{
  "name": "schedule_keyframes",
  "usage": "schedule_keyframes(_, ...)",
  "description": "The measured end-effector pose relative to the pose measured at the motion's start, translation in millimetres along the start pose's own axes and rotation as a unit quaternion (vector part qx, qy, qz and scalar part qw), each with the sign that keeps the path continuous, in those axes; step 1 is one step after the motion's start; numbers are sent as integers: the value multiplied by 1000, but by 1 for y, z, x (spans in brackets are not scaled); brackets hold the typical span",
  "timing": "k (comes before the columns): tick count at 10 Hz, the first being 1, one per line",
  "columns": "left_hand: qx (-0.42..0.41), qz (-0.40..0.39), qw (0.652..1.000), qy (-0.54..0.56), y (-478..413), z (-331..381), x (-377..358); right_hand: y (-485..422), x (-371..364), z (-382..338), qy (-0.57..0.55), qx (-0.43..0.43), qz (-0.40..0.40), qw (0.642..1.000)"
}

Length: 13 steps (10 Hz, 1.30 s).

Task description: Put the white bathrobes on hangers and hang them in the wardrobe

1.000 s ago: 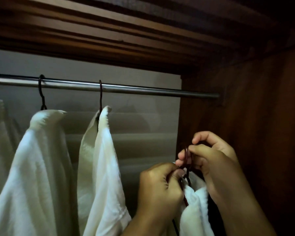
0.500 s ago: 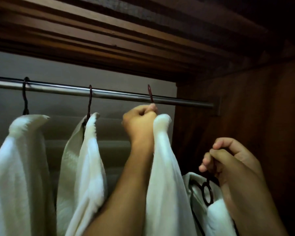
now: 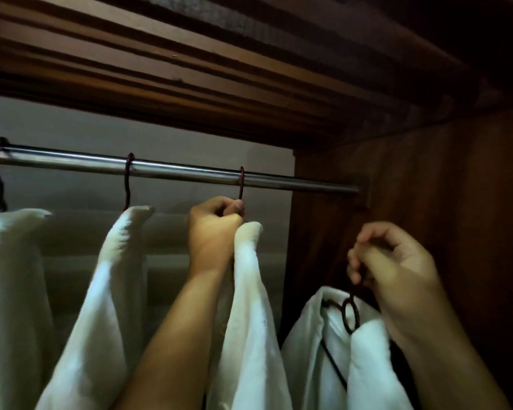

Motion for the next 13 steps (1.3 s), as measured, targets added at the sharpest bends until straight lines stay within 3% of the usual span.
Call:
schedule_keyframes(2, -2, -36, 997, -63, -3, 6, 5, -70, -27, -30, 148, 15, -26, 989)
schedule_keyframes(4, -17, -31, 997, -69, -4, 4, 9, -146, -29, -48, 277, 100, 51, 954)
schedule_keyframes(5, -12, -23, 998, -57, -4, 1, 8, -159, -35, -38, 439, 137, 65, 886)
schedule_keyframes(6, -11, -25, 998, -53, -5, -1, 7, -151, -48, -26, 526, 180, 49, 830)
schedule_keyframes(7, -7, -22, 998, -50, -4, -5, 6, -141, -57, -20, 608, 265, 66, 745)
schedule_keyframes(9, 1, -9, 1000, -30, -7, -5, 8, -141, -58, -6, 622, 270, 95, 729)
schedule_keyframes(11, -3, -9, 1000, -17, -11, -6, 2, -139, -60, 6, 677, 171, 23, 715)
schedule_keyframes(12, 48, -16, 998, -44, -12, 3, 2, -121, -65, 0, 671, 94, -29, 735)
schedule_keyframes(13, 86, -56, 982, -159, 34, 17, 14, -65, -41, -31, 554, 26, 7, 832)
Point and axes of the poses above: each hand's wrist, its own y-axis away from the middle knuckle, its own x-axis out of the back of the hand, z = x × y, the point moved 8 cm from there along -y, towards the middle knuckle, and after that the axes turned 5 degrees about -z, right-handed, at the moved point
